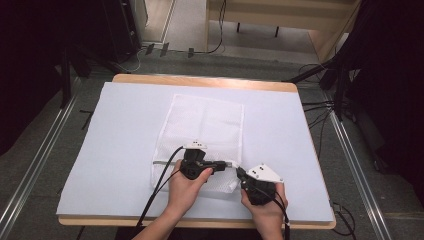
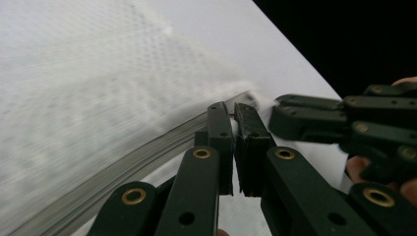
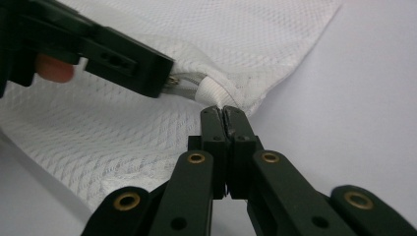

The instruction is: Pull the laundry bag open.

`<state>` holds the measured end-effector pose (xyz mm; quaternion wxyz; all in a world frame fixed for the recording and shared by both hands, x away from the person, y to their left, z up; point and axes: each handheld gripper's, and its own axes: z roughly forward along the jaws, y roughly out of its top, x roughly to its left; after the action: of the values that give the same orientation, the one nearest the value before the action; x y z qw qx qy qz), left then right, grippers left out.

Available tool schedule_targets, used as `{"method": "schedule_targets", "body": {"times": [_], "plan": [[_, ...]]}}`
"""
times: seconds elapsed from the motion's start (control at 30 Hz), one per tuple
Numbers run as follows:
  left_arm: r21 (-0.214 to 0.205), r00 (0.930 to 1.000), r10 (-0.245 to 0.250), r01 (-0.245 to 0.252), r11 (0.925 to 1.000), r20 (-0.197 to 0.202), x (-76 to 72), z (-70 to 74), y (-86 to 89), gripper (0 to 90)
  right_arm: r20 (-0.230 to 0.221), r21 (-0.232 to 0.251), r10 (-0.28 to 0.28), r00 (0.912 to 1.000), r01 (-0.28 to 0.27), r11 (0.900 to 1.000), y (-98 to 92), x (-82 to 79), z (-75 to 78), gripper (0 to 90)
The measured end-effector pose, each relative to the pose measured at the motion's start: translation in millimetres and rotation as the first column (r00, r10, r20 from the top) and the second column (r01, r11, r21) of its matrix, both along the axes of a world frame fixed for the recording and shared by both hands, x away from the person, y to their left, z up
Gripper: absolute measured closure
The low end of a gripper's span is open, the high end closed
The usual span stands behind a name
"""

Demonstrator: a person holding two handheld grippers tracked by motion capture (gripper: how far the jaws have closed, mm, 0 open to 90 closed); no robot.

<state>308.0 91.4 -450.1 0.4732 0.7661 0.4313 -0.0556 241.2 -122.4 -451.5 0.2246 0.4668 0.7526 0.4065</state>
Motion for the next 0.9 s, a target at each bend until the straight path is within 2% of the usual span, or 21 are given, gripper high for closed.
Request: {"method": "schedule_targets", "body": {"times": [0.07, 0.43, 0.77, 0.9], "plan": [[0.008, 0.9999, 0.014, -0.014, 0.9999, 0.006, 0.4, -0.3, 8.5, 87.5, -0.001, 0.012, -0.005, 1.0, 0.005, 0.9999, -4.7, 1.6, -0.1, 90.0], [0.035, 0.9983, 0.054, -0.055, 0.9979, 0.02, -2.7, -2.3, 38.4, 87.7, 0.005, -0.005, -0.01, 0.9999, 0.01, 0.9999, -5.0, 2.4, 0.5, 90.0], [0.039, 0.9961, 0.085, -0.086, 0.9955, 0.023, -4.4, -5.2, 64.6, 87.6, 0.011, -0.023, -0.01, 0.9999, 0.011, 0.9997, -4.5, 2.6, -0.3, 90.0], [0.036, 0.995, 0.097, -0.098, 0.9946, 0.024, -5.6, -6.4, 69.1, 87.7, 0.013, -0.035, -0.008, 0.9999, 0.008, 0.9993, -3.0, 3.1, -1.3, 90.0]]}}
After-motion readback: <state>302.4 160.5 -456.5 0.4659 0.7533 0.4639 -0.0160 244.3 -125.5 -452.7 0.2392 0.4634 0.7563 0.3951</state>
